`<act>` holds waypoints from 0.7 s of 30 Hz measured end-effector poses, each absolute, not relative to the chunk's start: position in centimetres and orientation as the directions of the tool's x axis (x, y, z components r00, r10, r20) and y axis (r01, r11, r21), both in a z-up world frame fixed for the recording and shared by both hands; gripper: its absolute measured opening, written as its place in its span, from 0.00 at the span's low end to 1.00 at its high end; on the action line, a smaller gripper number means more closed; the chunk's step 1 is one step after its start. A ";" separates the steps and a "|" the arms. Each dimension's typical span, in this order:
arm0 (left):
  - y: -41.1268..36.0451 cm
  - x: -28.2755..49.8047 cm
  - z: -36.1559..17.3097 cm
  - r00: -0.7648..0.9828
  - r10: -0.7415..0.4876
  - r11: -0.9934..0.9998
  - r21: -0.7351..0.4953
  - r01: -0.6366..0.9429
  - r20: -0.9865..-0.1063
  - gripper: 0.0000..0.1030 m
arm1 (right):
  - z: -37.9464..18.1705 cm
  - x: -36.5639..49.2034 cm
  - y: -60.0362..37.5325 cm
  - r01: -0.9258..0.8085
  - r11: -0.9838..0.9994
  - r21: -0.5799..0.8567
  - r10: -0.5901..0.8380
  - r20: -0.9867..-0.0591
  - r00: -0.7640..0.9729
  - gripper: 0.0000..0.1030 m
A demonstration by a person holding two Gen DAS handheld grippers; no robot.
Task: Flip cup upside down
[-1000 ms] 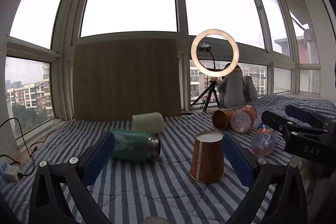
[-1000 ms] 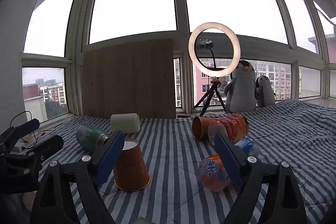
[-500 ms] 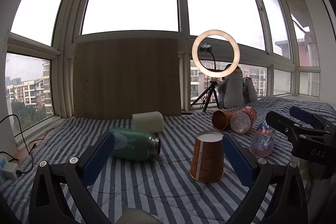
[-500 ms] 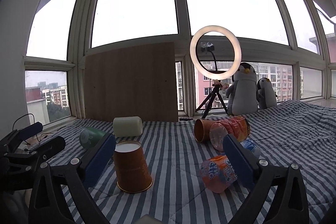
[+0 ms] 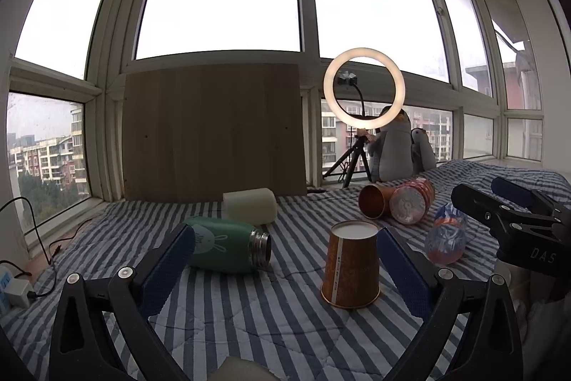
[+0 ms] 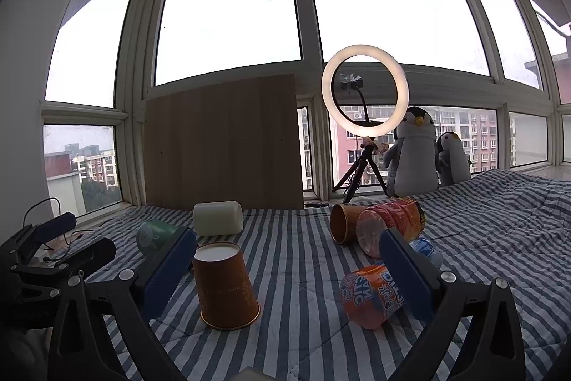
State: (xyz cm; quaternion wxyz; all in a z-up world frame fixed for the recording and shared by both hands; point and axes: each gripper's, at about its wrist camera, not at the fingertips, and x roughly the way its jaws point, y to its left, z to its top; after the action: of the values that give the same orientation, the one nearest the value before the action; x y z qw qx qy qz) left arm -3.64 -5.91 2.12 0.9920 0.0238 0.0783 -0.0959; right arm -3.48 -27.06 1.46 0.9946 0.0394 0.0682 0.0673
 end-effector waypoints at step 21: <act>-6.1 -3.6 1.9 0.968 -0.189 0.980 0.033 0.197 -0.166 1.00 | 1.5 -3.5 -27.1 -0.128 0.988 0.089 0.139 -0.130 0.982 0.99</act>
State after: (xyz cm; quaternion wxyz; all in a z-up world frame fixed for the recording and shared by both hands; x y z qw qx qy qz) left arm -3.65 -6.07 1.89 0.9916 0.0247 0.0812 -0.0974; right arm -3.49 -27.07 1.46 0.9946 0.0400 0.0678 0.0670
